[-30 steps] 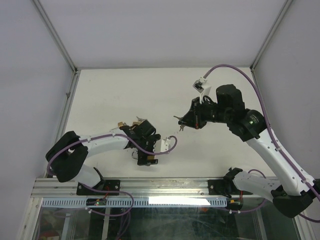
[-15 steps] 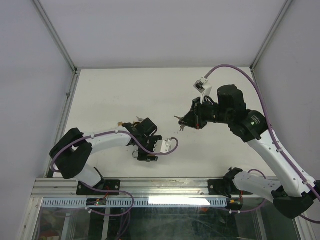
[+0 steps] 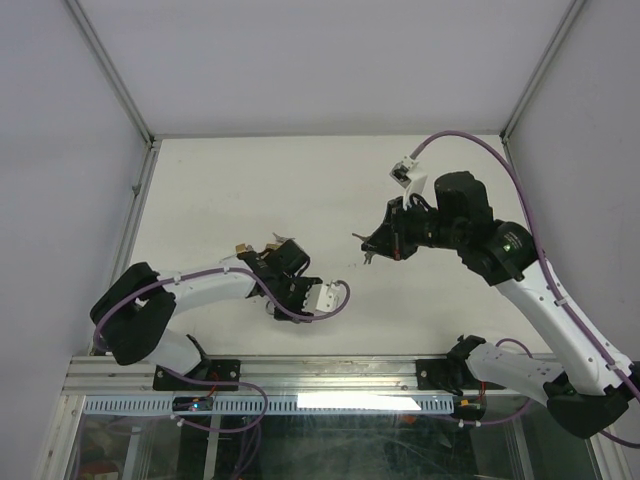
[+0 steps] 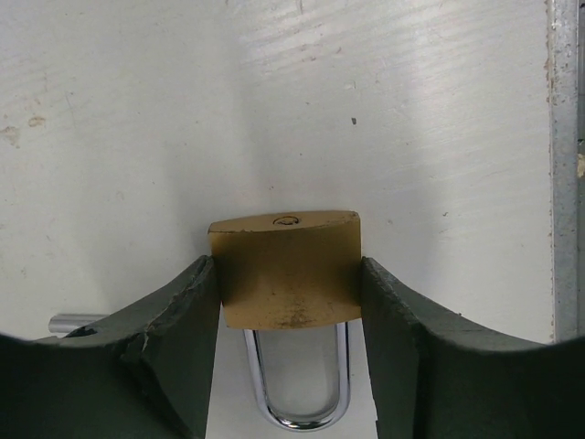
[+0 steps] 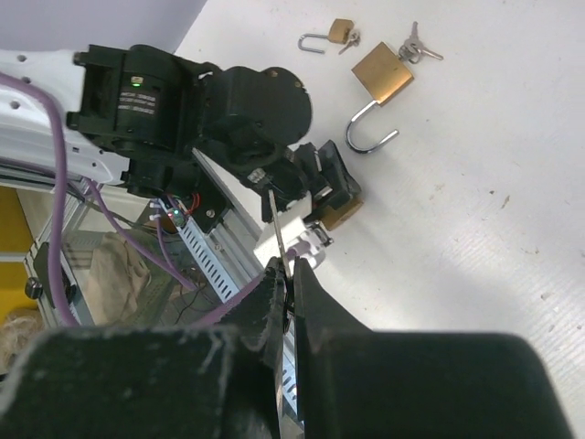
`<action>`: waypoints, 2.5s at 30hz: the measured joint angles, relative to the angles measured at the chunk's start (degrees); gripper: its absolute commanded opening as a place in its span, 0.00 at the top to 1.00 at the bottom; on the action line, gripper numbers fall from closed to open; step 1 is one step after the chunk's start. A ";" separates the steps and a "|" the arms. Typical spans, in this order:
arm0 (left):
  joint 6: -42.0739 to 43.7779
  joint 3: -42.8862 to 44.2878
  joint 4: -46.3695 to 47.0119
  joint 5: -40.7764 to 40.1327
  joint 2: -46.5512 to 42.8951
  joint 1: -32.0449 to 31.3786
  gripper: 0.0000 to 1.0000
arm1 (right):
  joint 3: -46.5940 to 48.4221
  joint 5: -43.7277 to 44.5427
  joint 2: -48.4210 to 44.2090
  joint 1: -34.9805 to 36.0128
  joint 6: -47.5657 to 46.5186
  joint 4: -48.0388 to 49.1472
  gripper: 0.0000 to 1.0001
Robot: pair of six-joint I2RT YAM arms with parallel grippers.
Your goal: Unlock with the key
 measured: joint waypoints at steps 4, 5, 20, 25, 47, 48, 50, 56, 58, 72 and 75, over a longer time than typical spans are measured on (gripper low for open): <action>-0.20 -3.54 1.29 -1.16 -5.03 0.37 1.00 | 0.31 1.99 0.04 0.00 0.24 -2.64 1.00; -0.28 -4.81 1.49 -1.40 -7.69 0.57 1.00 | 0.31 2.38 0.11 0.00 0.35 -3.45 1.00; 4.02 -1.62 20.52 -7.80 -33.09 0.74 1.00 | 7.96 9.44 11.74 10.78 1.68 -7.96 1.00; 9.46 1.49 22.93 -7.80 -33.07 0.74 1.00 | 9.99 11.87 11.02 14.12 1.70 -5.40 1.00; 17.68 5.60 22.84 -7.15 -29.79 0.74 1.00 | 10.03 19.54 9.60 14.60 -1.97 -2.69 1.00; 17.75 5.66 22.84 -7.15 -29.75 0.74 1.00 | 10.03 19.61 9.66 14.62 -1.99 -2.49 1.00; 17.84 5.70 22.97 -7.15 -29.66 0.74 1.00 | 10.03 19.76 9.77 14.60 -2.01 -2.25 1.00; 17.81 5.75 23.52 -7.13 -29.51 0.74 1.00 | 10.03 19.98 10.54 14.60 -2.10 -1.90 1.00; 17.79 5.75 23.69 -7.13 -29.51 0.74 1.00 | 10.03 20.22 10.84 14.62 -2.25 -1.77 1.00; 16.87 5.77 23.69 -7.10 -29.51 0.72 1.00 | 10.03 22.38 11.08 14.62 -2.86 -1.40 1.00; 16.85 5.77 23.67 -7.04 -29.51 0.72 1.00 | 10.01 22.38 11.17 14.62 -2.84 -1.01 1.00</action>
